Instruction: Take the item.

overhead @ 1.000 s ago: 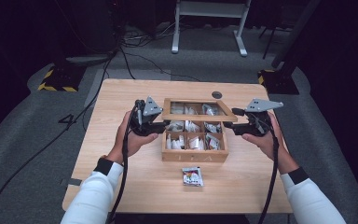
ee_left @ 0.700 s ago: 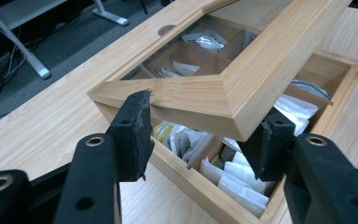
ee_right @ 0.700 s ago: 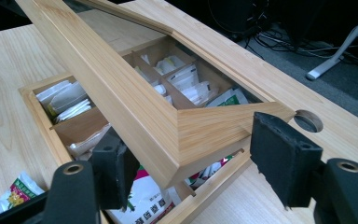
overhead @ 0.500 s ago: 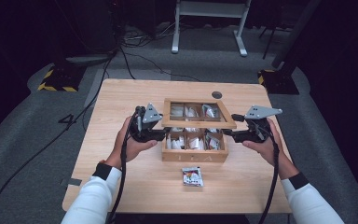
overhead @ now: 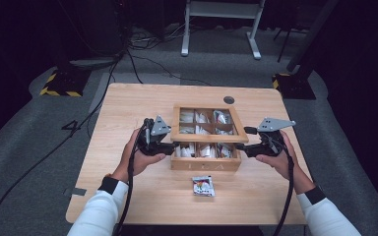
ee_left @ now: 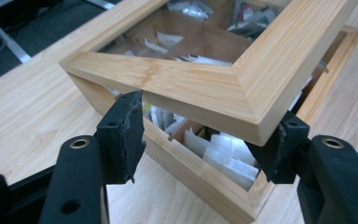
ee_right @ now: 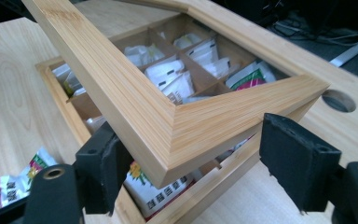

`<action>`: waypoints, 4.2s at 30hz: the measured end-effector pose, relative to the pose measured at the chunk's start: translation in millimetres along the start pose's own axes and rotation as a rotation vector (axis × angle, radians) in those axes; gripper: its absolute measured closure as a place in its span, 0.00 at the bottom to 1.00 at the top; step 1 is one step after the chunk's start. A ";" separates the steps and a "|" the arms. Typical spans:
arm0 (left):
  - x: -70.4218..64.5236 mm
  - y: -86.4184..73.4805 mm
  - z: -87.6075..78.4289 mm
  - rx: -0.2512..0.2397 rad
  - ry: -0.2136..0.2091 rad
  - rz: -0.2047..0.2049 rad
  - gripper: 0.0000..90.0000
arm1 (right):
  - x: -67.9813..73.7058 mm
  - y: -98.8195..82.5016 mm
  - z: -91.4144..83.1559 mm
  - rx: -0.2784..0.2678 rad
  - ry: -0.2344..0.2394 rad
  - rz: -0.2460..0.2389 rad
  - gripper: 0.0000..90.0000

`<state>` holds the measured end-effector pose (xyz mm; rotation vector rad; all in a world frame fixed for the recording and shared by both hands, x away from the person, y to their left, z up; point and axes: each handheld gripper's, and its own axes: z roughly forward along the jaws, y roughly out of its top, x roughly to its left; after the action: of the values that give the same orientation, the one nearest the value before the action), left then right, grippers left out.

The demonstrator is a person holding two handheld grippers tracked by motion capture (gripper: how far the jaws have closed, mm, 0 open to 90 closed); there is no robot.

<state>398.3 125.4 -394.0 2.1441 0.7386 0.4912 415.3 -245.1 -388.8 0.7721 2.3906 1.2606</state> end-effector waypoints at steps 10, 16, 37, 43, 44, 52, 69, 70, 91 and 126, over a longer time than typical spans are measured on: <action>-3.5 -8.6 5.1 0.033 -0.011 0.008 0.45 | 4.7 -11.1 2.5 0.019 0.006 0.034 0.28; -4.9 -14.4 8.2 0.050 -0.028 0.002 0.45 | 8.0 -15.9 4.3 0.039 0.001 0.026 0.29; -9.5 -29.0 16.4 0.102 -0.100 0.006 0.42 | 12.4 -32.1 14.0 0.120 0.034 0.015 0.29; -8.6 -32.7 15.9 0.089 -0.122 -0.016 0.41 | 12.3 -35.3 15.3 0.118 0.042 0.030 0.29; -8.6 -32.7 15.9 0.089 -0.122 -0.016 0.40 | 12.2 -35.8 15.7 0.121 0.044 0.030 0.29; -10.3 -39.5 19.5 0.116 -0.136 -0.010 0.39 | 14.2 -42.5 21.7 0.159 0.050 0.020 0.30; -14.1 -47.8 16.8 0.069 -0.129 -0.030 0.41 | 16.4 -53.1 16.4 0.095 0.057 0.030 0.32; -14.6 -47.9 15.5 0.057 -0.131 -0.032 0.41 | 16.4 -53.1 16.4 0.095 0.057 0.030 0.32; -30.9 -65.0 -10.9 0.083 -0.036 0.044 0.29 | 34.3 -52.2 -3.2 0.003 0.062 -0.029 0.35; -28.9 -152.6 -37.3 0.188 -0.032 -0.014 0.22 | 32.4 -98.1 -11.5 0.100 0.030 -0.036 0.31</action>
<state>303.6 205.6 -494.7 2.3135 0.8091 0.3927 353.3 -278.5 -465.2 0.7397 2.4961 1.1539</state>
